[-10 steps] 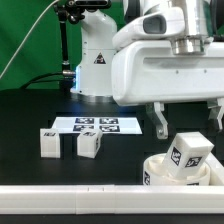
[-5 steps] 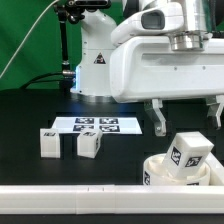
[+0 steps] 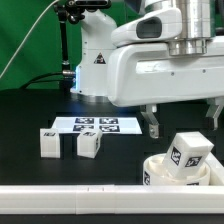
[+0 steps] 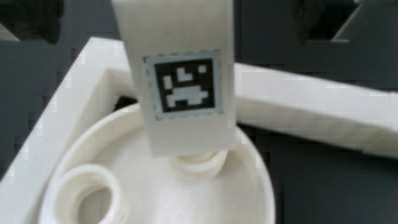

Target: Assemble stool

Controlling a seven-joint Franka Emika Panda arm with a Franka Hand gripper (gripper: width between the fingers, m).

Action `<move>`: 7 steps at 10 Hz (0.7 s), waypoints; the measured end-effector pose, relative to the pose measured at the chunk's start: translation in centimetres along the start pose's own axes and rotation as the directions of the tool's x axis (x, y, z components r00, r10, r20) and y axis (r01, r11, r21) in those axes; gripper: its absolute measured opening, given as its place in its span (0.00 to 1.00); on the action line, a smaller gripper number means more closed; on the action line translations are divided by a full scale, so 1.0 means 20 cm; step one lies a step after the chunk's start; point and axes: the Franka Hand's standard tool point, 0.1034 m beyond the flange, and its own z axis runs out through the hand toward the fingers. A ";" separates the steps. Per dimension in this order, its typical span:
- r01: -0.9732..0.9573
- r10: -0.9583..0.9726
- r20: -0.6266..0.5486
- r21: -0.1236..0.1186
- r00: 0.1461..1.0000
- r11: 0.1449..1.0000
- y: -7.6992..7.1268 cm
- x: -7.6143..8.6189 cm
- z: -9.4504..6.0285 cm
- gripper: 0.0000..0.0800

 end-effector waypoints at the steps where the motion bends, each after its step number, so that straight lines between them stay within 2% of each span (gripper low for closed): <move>1: -0.001 0.000 0.064 0.015 0.998 1.000 -0.01 -0.02 0.00 0.81; 2: -0.004 -0.001 0.152 0.035 0.988 0.999 -0.03 -0.04 0.00 0.81; 3: 0.000 -0.009 0.194 0.045 0.981 0.999 -0.03 -0.03 0.00 0.81; 5: -0.018 0.014 0.174 0.024 0.985 1.000 -0.02 0.00 0.04 0.81; 7: -0.021 0.017 0.173 0.024 0.985 0.999 -0.02 0.00 0.04 0.81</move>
Offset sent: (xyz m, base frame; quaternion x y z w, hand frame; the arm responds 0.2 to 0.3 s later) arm 0.0157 -0.0217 -0.0094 -0.0705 -0.0599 -0.0534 0.9943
